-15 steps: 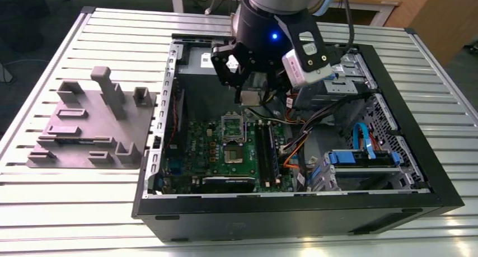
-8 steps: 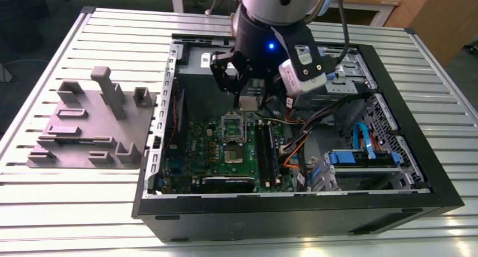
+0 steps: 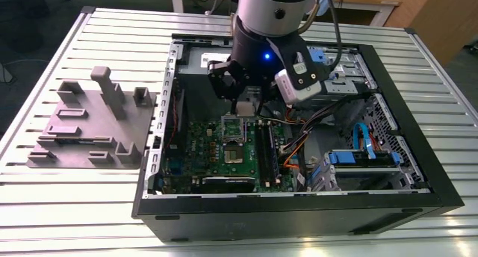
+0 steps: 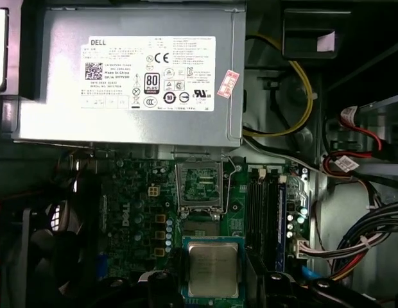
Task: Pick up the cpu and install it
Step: 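Place the cpu into insertion slot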
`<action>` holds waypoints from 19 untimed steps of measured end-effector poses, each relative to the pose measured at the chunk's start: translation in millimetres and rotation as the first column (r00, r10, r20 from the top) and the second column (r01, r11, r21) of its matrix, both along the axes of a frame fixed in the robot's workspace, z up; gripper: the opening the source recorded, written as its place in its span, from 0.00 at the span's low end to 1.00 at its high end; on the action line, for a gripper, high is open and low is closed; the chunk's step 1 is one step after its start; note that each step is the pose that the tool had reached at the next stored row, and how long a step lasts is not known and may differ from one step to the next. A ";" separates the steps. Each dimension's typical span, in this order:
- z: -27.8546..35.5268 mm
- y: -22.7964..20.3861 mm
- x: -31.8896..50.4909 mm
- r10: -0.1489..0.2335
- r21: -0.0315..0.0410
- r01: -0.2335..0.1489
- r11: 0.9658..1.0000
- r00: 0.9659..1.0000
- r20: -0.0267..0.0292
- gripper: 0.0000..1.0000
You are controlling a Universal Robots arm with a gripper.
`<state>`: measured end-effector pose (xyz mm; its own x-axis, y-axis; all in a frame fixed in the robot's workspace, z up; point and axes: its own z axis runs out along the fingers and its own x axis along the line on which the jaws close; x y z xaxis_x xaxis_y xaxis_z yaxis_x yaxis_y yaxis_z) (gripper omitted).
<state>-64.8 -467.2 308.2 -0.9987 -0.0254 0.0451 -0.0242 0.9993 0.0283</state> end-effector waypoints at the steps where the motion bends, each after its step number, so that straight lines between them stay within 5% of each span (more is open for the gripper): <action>1: -1.8 -0.2 -0.2 0.001 0.000 -0.001 1.000 1.000 0.000 0.47; 5: -8.1 -1.3 -0.5 0.001 0.000 -0.001 1.000 1.000 0.000 0.47; 19: -9.9 -1.4 -0.6 0.001 -0.003 -0.001 1.000 1.000 -0.002 0.47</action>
